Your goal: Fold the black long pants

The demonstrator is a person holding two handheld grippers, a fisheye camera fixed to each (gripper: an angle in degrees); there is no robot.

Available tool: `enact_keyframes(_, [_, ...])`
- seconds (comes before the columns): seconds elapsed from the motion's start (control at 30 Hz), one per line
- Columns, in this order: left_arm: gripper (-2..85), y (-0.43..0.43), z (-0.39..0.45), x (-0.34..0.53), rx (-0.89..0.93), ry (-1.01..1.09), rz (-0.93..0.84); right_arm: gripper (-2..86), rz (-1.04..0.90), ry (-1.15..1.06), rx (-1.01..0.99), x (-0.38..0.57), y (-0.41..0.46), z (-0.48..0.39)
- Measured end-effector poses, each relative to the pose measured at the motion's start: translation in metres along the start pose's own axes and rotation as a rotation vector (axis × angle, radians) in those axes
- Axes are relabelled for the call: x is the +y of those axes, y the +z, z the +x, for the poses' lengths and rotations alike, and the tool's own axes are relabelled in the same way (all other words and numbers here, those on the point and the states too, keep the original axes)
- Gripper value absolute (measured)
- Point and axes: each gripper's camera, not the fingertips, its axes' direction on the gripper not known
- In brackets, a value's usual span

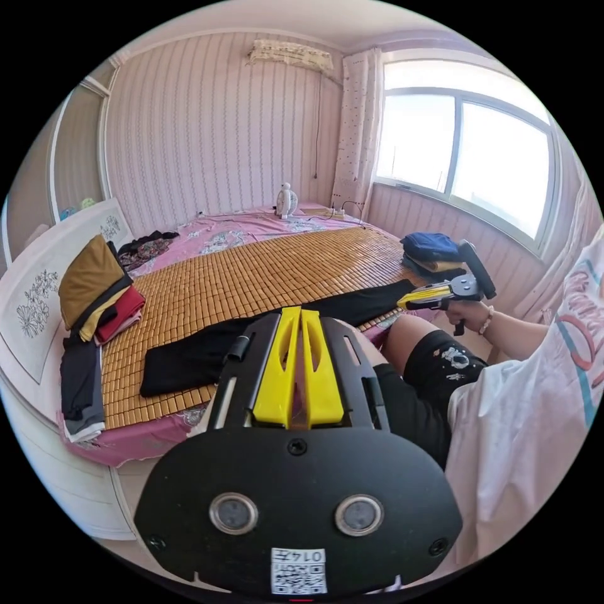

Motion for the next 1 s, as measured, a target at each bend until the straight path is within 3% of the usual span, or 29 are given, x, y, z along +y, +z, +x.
enact_keyframes(0.27, [-1.0, 0.041, 0.065, -0.019, 0.12, 0.076, -0.038, 0.4, -0.082, -0.066, -0.028, -0.006, 0.022, -0.046])
enact_keyframes(0.43, [-1.0, 0.142, 0.077, -0.014, 0.186, -0.007, -0.144, -0.8, -0.193, -0.093, -0.06, -0.031, 0.062, -0.047])
enact_keyframes(0.73, [-1.0, 0.299, 0.087, -0.034, 0.17, 0.022, -0.374, -1.0, -0.361, -0.166, -0.038, -0.123, 0.156, -0.015])
enact_keyframes(1.0, [-1.0, 0.386, 0.091, -0.032, 0.144, 0.03, -0.547, -0.9, -0.474, -0.256, -0.002, -0.214, 0.256, 0.011])
